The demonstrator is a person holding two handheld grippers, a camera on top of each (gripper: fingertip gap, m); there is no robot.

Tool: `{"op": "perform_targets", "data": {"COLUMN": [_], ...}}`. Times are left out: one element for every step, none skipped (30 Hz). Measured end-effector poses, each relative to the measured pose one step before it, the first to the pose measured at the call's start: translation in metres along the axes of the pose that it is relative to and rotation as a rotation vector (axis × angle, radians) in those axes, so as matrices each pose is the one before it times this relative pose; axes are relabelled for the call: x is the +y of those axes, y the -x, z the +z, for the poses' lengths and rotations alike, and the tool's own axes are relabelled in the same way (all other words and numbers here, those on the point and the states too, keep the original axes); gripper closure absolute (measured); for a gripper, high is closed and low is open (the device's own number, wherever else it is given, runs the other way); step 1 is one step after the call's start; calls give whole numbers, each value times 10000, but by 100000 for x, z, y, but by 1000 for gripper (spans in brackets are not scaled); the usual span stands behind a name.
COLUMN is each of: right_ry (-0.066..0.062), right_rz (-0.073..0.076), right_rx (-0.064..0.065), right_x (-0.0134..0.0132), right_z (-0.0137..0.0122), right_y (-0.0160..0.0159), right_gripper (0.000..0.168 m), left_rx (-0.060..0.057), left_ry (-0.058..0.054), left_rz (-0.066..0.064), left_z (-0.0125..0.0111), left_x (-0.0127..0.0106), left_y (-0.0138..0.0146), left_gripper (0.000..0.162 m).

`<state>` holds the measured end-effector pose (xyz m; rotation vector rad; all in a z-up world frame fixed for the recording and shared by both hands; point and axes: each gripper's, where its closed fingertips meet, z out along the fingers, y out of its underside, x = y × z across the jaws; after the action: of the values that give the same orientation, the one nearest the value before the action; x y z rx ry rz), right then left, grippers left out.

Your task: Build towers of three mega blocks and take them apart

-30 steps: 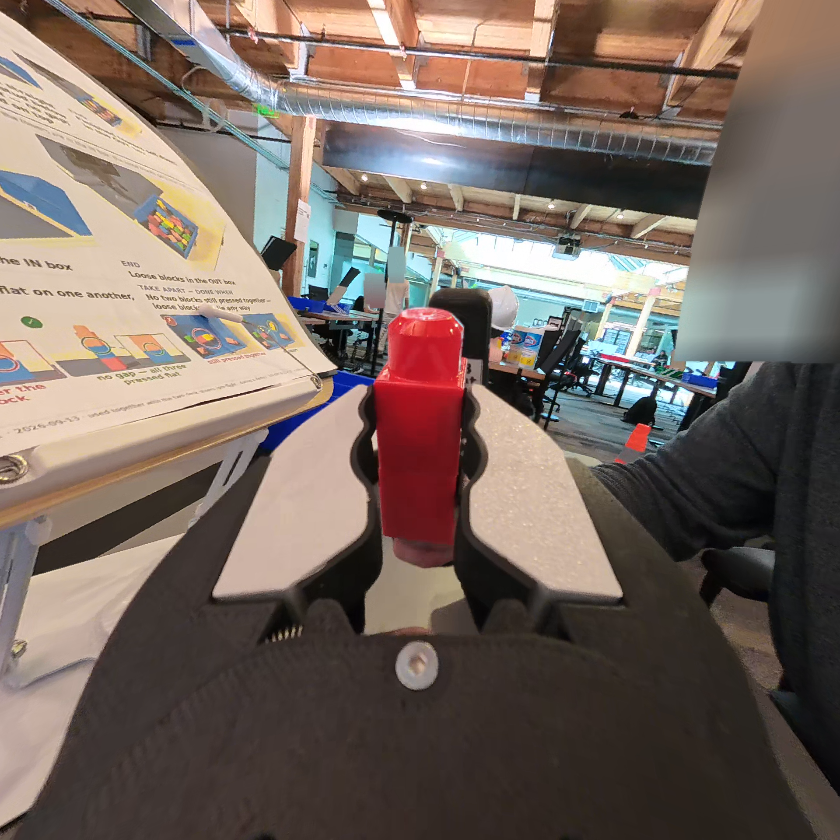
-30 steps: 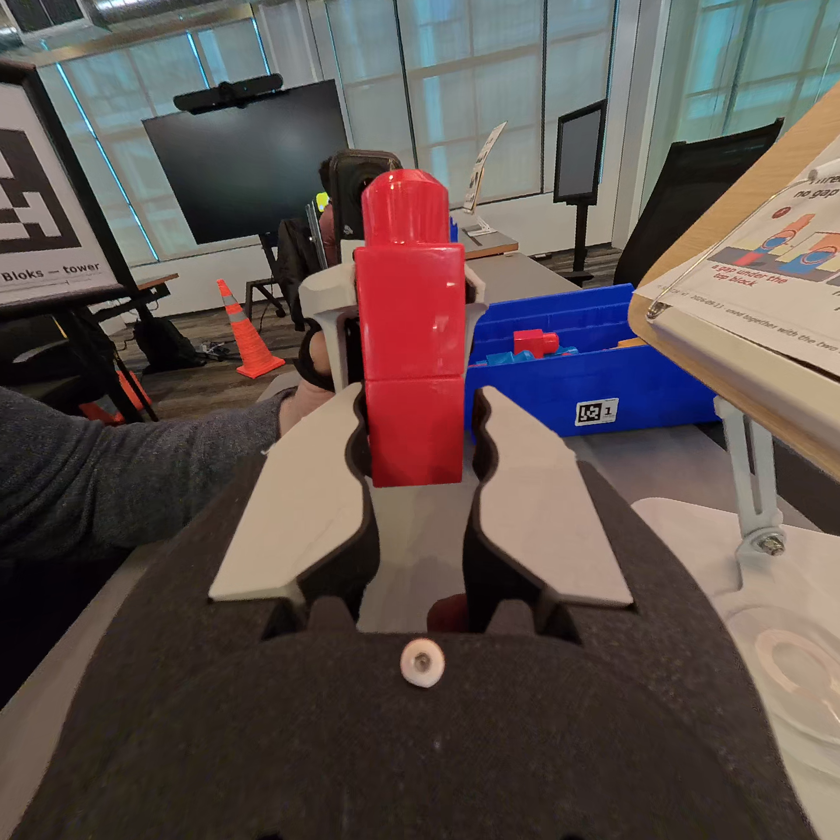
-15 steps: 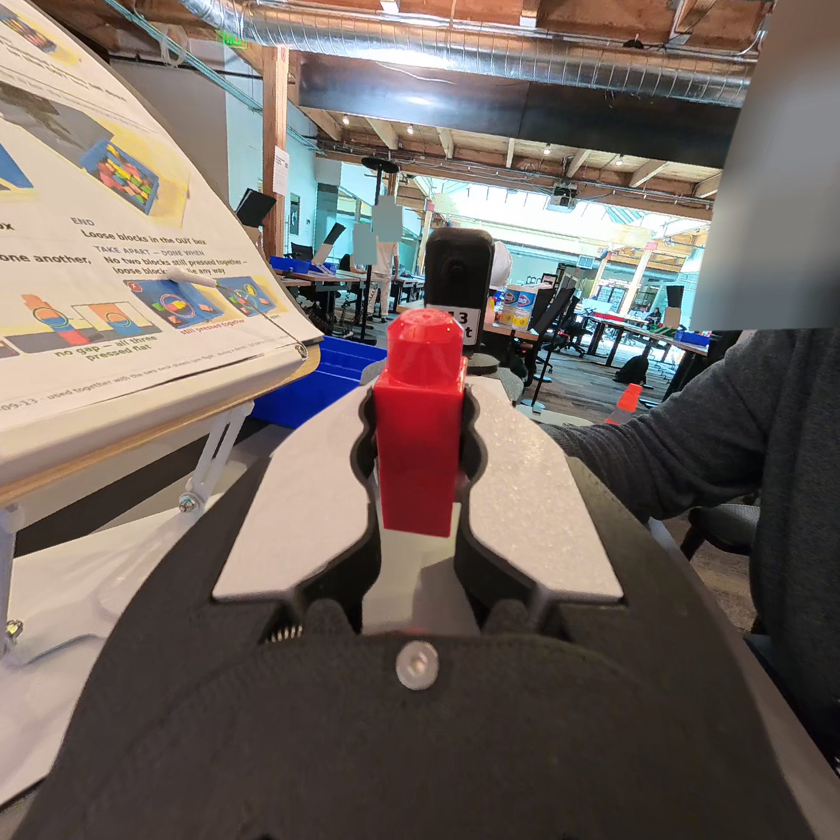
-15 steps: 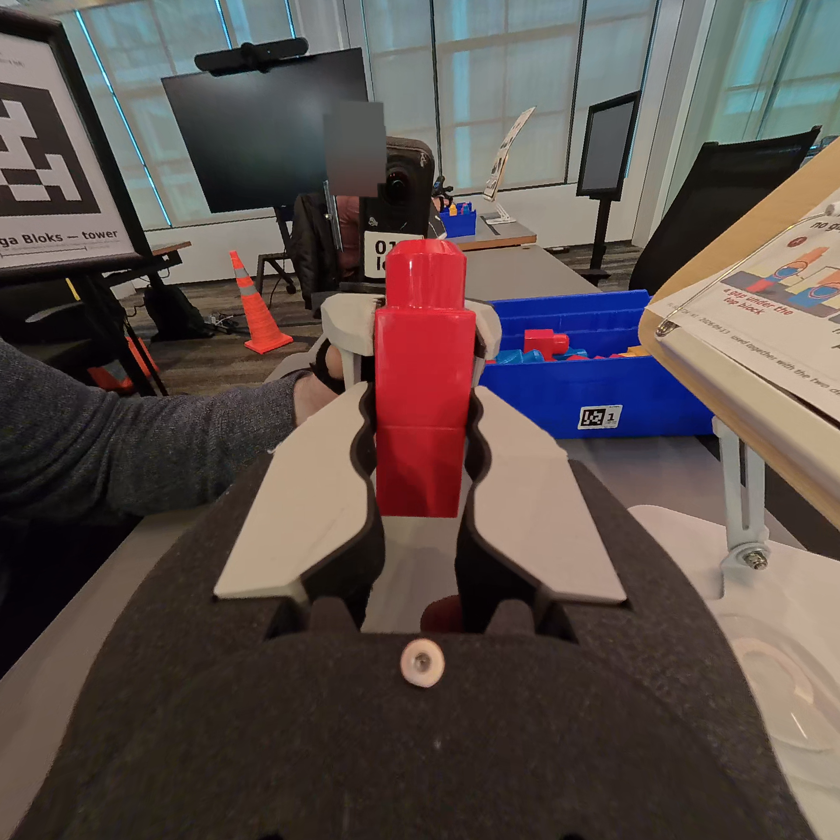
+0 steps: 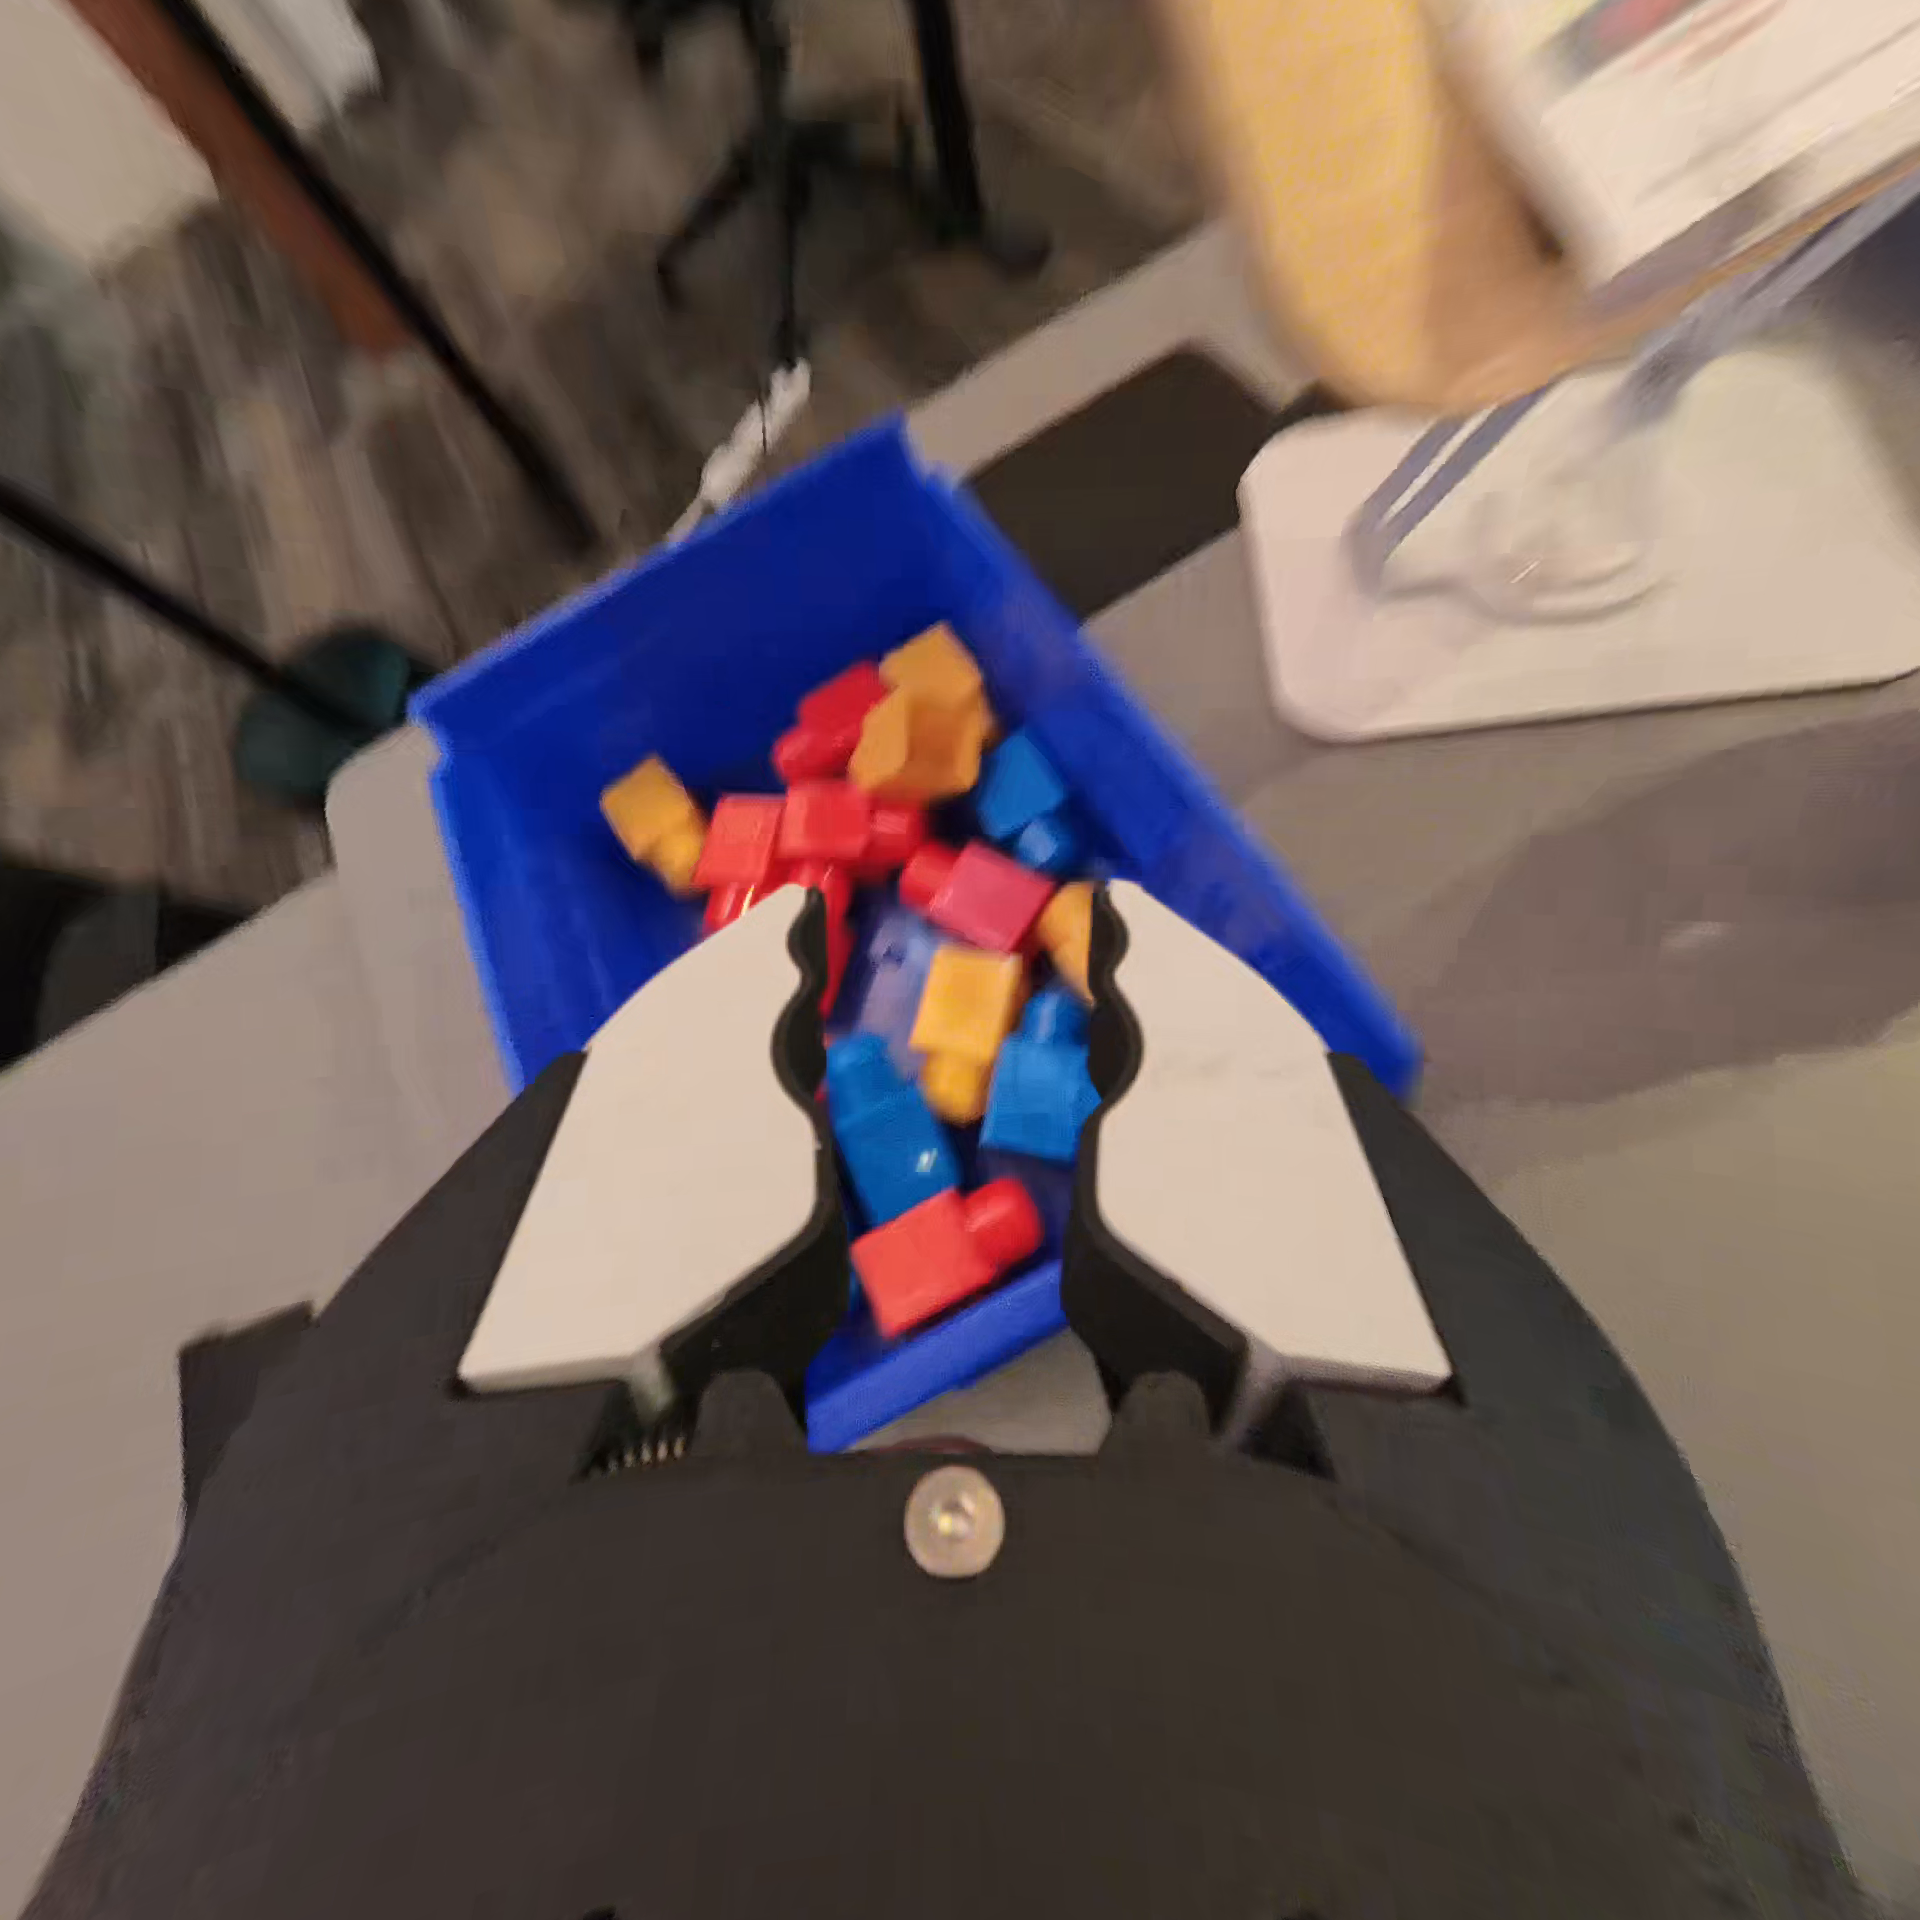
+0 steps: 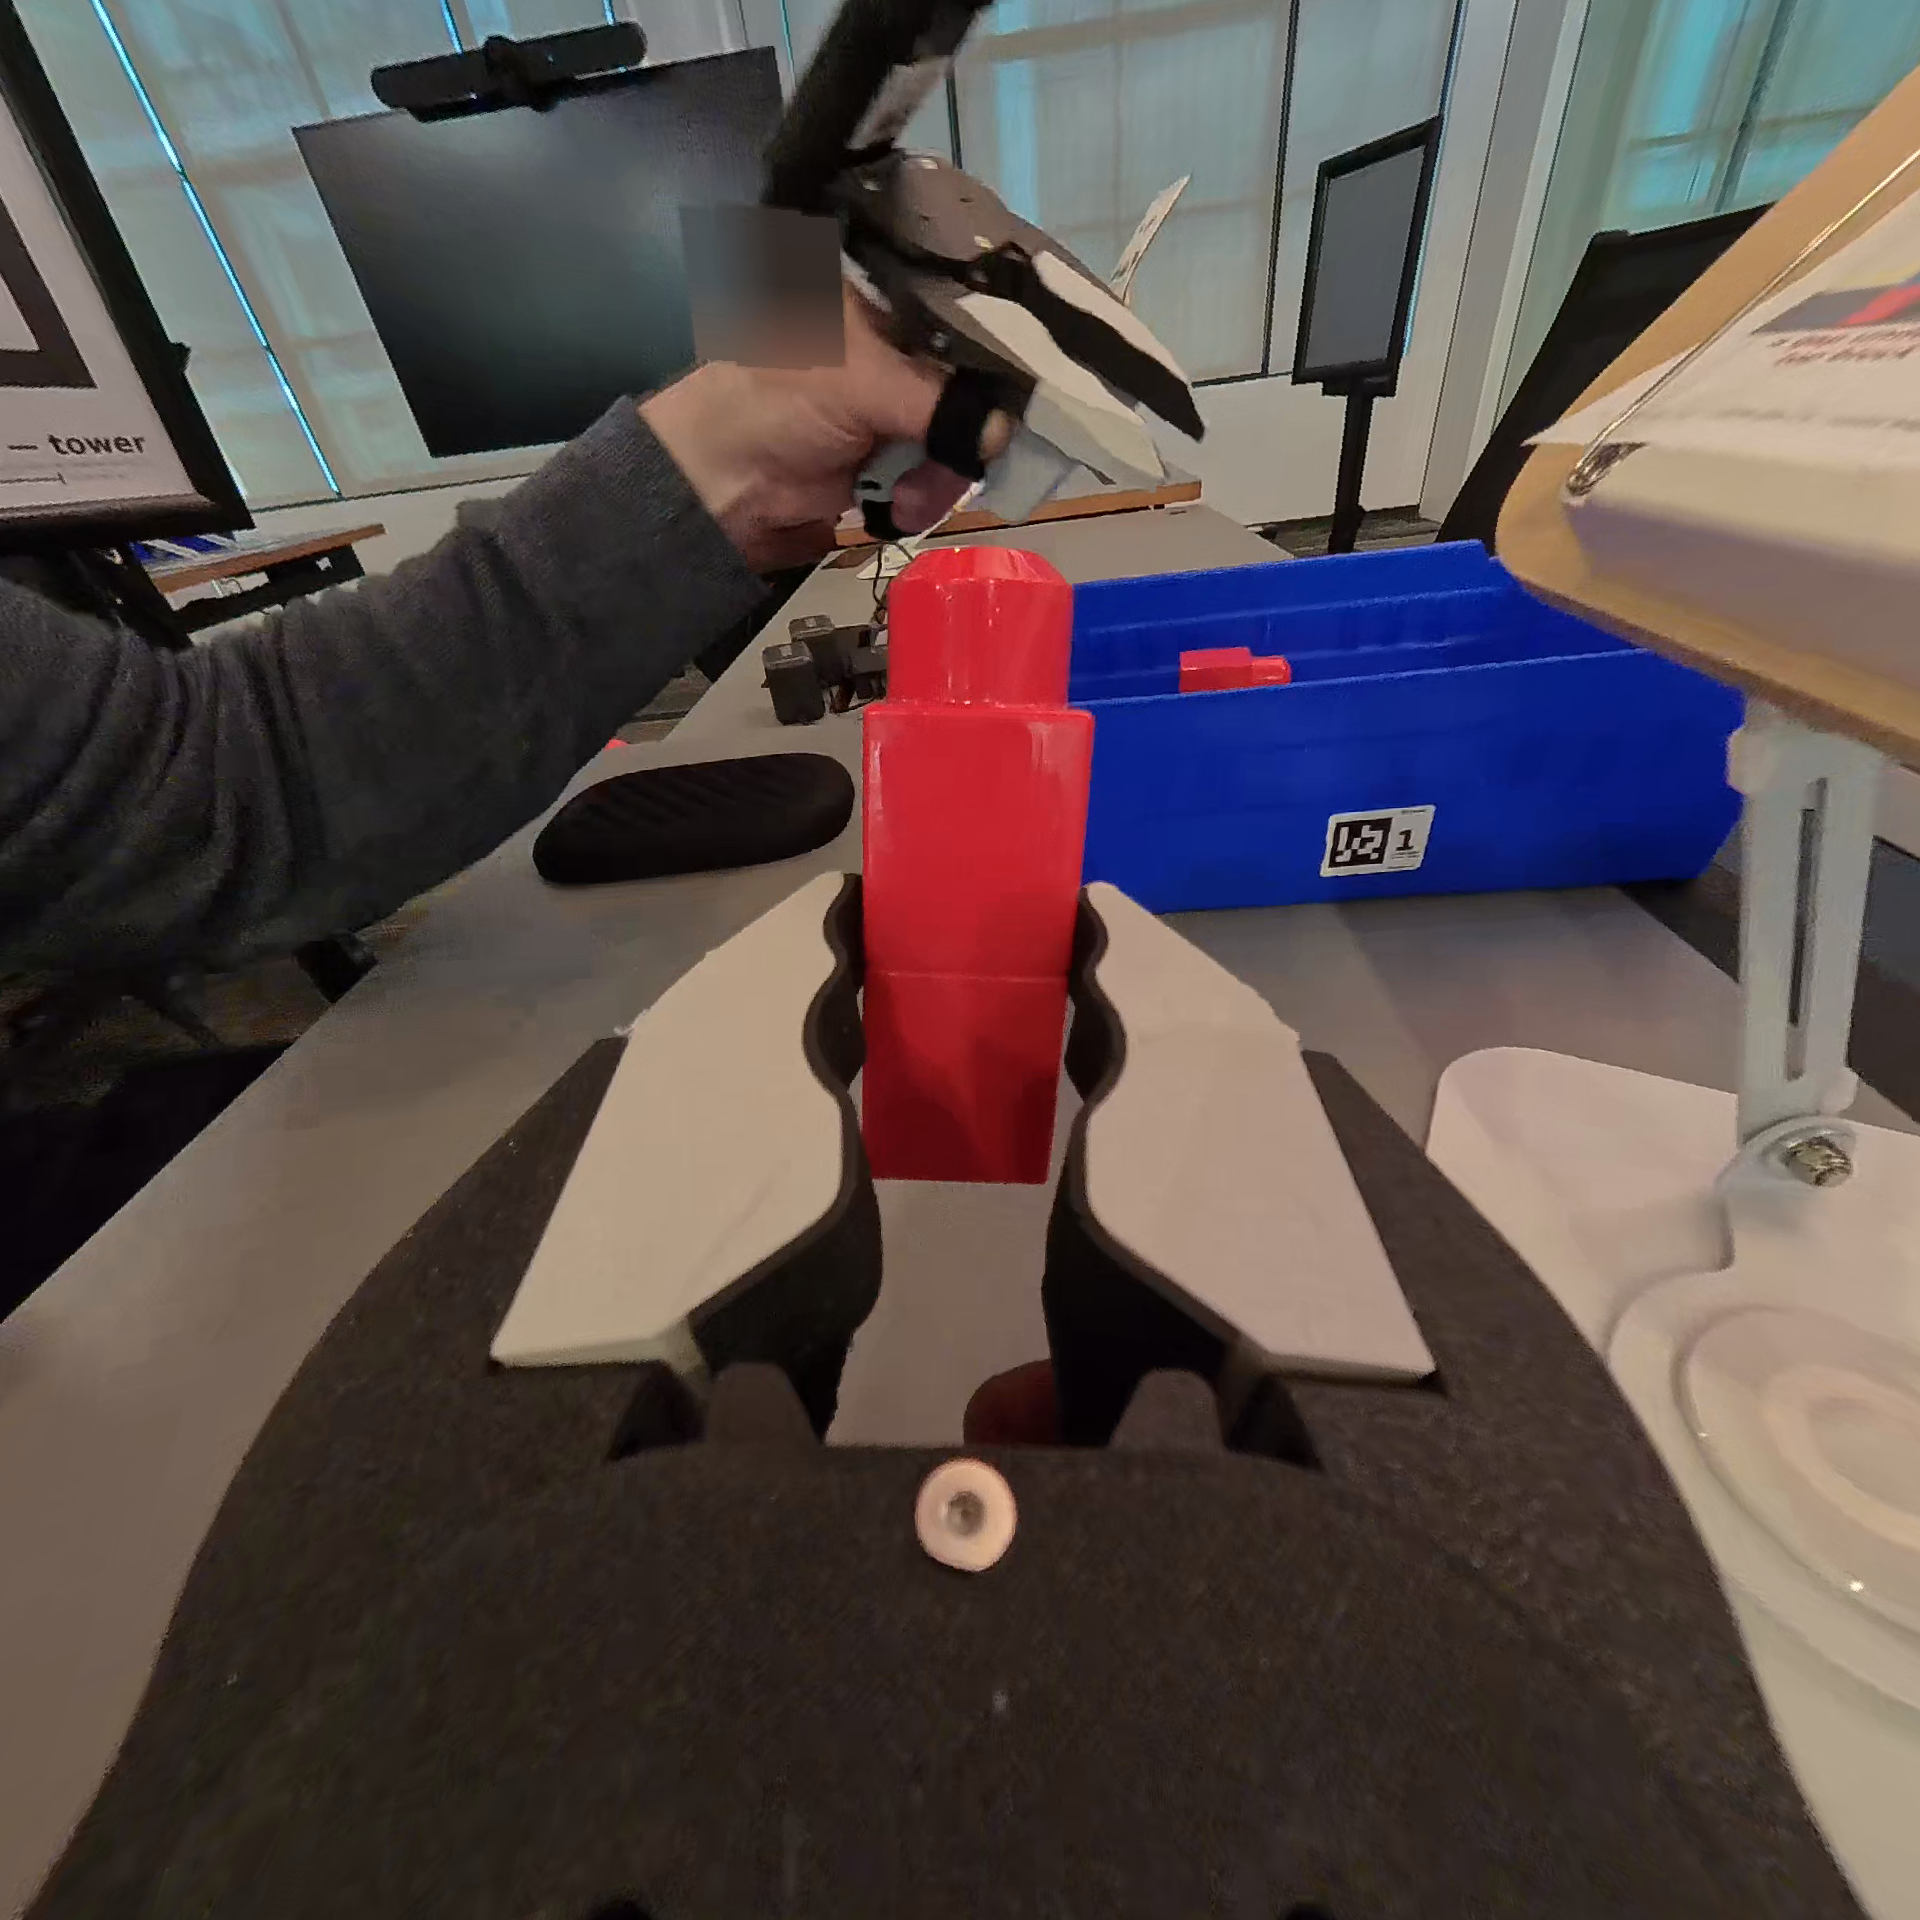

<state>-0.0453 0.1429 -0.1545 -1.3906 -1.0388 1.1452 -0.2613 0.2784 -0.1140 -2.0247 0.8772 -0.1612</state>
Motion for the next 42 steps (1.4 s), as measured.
{"op": "perform_targets", "data": {"right_ry": [44, 58, 45, 43, 20, -16, -29, -16, 1, 14, 13, 8, 3, 5, -2, -13, -17, -8, -10, 1, 5, 9, 3, 7, 6, 17, 18, 20, 17, 8, 2, -1, -32, -60, -45, -25, -21, -75, -121, -113, -67, -29], "right_rz": [14, 5, -6, 0, 17, 29, 21, 20, 22, 11, -1, 7, -2, -11, -2, 10, 6, 11, 15, 8, 2, 8, 11, 4, -12, -10, 3, 31, 30, 31, 41, 49, 56, 50, 28, 21, 75, 115, 131, 119, 69, 40], "right_rx": [-7, -25, -12, 22, 11, -20, -4, -8, -29, -29, -19, -25, -22, -14, -14, -21, -2, 12, 7, 10, 15, 14, 2, -4, 9, 11, 13, 16, 12, -13, -15, -11, -53, -95, -76, -58, -34, -56, -110, -83, -9, -6], "right_x": [269, 268, 224, 189, 109, 43, 10, 16, 50, 68, 70, 62, 28, 21, 18, -8, 7, 15, 3, 18, 23, 27, 19, 8, -8, 5, -7, -9, -1, -13, -28, -72, -136, -194, -187, -150, -129, -173, -187, -148, -69, 12], "right_z": [120, 99, 56, 22, -9, -14, -21, -1, 23, 40, 55, 61, 51, 40, 21, 11, -15, -16, -25, -25, -28, -20, -6, -4, 0, 13, 25, 47, 48, 54, 74, 92, 117, 118, 142, 141, 141, 125, 92, 99, 83, 75], "right_y": [-9, 7, -4, -77, -73, -27, -23, -13, 42, 58, 68, 72, 73, 57, 27, 23, -11, -56, -46, -44, -55, -47, -29, -2, 14, 5, -4, -5, 8, 41, 77, 95, 191, 293, 301, 272, 194, 208, 253, 195, 102, 73], "right_gripper": [132, 132, 132, 132, 132, 132, 132, 132, 132, 132, 132, 132, 132, 132, 132, 132, 132, 132, 132, 132, 132, 132, 132, 132, 132, 132, 132, 132, 132, 132, 132, 132, 132, 132, 132, 132, 132, 132, 132, 132, 132, 132], "left_rx": [-329, -563, -272, 13, -154, -238, -130, -156, -188, -53, -84, -228, -143, 82, 205, 201, 164, 168, 58, -257, -308, 36, 83, 192, 249, 164, 269, 367, 525, 799, 931, 797, 847, 936, 753, 726, 777, 551, 530, 667, 490, 299], "left_ry": [825, 803, 743, 604, 624, 633, 483, 370, 120, 43, 89, 249, 290, 46, -21, 27, 38, 75, 224, 127, -73, -39, -209, -356, -358, -459, -576, -777, -945, -1151, -1305, -1274, -1191, -1018, -939, -846, -513, -418, -523, -349, -163, -223], "left_rz": [-91, 31, 239, 245, 97, 148, 142, 19, -27, -44, -134, -197, -178, -131, -260, -322, -236, -199, -43, 254, 253, 47, -149, -222, -328, -327, -346, -468, -475, -369, -345, -440, -457, -340, -150, -68, -140, -163, -149, -264, -275, -152], "left_z": [831, 906, 983, 1023, 1004, 936, 899, 829, 693, 596, 570, 537, 505, 379, 311, 296, 297, 373, 324, 47, -176, -55, -38, -78, -217, -432, -680, -962, -1140, -1262, -1335, -1235, -995, -697, -359, 14, 380, 604, 722, 834, 915, 865], "left_x": [1417, 1263, 1055, 773, 725, 663, 484, 320, 35, -35, 78, 327, 403, 103, -4, 22, 83, 150, 308, 131, -144, -63, -160, -228, -154, -250, -419, -712, -1026, -1402, -1695, -1692, -1585, -1268, -1041, -699, -93, 170, 282, 717, 1007, 947], "left_y": [1740, 1732, 900, 228, 361, 299, 39, 117, 174, 41, 178, 434, 293, -31, -174, -151, -114, -139, -125, 55, 116, -164, -56, -128, -153, -26, -177, -315, -593, -1160, -1626, -1699, -2063, -2448, -2436, -2491, -2517, -2135, -2003, -1993, -1562, -1175], "left_gripper": [114, 115, 114, 114, 114, 113, 112, 112, 114, 115, 113, 107, 103, 105, 107, 108, 110, 113, 106, 109, 121, 121, 122, 122, 122, 122, 122, 122, 122, 122, 122, 122, 122, 123, 122, 123, 122, 123, 123, 123, 123, 123]}}
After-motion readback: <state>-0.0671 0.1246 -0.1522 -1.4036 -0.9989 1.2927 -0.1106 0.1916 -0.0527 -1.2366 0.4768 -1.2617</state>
